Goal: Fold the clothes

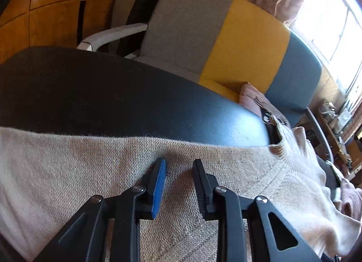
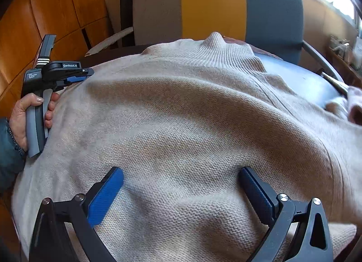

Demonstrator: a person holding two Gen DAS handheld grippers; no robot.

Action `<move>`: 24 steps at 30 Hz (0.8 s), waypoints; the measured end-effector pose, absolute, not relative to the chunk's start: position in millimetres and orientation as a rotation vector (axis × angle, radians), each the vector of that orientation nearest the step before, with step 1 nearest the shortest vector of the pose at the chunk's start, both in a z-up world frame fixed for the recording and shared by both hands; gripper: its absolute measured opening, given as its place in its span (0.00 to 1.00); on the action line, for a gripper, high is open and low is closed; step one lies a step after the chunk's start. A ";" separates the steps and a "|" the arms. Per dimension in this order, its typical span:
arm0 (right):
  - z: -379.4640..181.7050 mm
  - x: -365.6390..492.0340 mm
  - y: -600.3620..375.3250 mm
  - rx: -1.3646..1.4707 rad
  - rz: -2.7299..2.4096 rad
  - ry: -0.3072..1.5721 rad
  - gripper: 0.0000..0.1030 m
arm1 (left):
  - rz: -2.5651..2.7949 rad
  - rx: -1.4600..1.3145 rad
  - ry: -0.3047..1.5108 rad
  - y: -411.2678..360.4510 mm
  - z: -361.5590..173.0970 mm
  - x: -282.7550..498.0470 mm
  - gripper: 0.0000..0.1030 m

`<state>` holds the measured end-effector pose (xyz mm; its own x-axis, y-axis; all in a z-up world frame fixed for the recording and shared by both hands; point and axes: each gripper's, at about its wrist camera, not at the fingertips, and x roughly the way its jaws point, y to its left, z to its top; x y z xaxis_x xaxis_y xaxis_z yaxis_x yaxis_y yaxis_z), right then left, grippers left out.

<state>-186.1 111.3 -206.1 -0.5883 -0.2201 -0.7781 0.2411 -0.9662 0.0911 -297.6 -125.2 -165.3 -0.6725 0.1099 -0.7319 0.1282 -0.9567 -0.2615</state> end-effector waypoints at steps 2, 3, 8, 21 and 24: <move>-205.3 -191.8 106.1 1.271 -2.590 0.039 1.00 | -2.809 1.275 0.377 -122.1 -164.0 -308.4 0.25; -204.7 -193.0 104.3 1.276 -2.590 0.038 1.00 | -2.798 1.283 0.324 -120.0 -162.6 -313.3 0.25; -201.7 -184.7 108.0 1.283 -2.573 0.022 1.00 | -2.758 1.301 0.314 -116.8 -145.5 -292.3 0.29; -179.0 -74.1 152.9 1.246 -2.512 -0.003 1.00 | -3.029 1.435 0.165 -59.3 -149.1 -112.5 0.32; -186.6 -46.2 166.2 1.274 -2.501 0.004 1.00 | -3.027 1.439 0.130 -60.9 -158.5 -90.4 0.32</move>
